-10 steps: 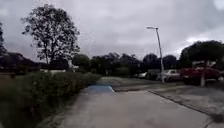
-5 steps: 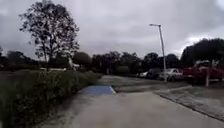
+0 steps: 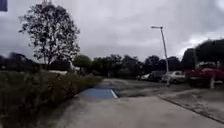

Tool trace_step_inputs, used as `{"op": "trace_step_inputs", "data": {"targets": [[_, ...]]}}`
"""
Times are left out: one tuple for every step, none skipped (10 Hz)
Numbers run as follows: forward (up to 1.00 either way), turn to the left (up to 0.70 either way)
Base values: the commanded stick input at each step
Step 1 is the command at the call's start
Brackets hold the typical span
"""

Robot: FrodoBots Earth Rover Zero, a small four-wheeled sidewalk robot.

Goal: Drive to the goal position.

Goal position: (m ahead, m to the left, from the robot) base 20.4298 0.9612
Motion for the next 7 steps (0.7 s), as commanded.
{"op": "trace_step_inputs", "data": {"targets": [[0.5, 0.0], [0.5, 0.0], [0.5, 0.0], [0.5, 0.0], [0.5, 0.0], [0.5, 0.0], [0.5, 0.0]]}}
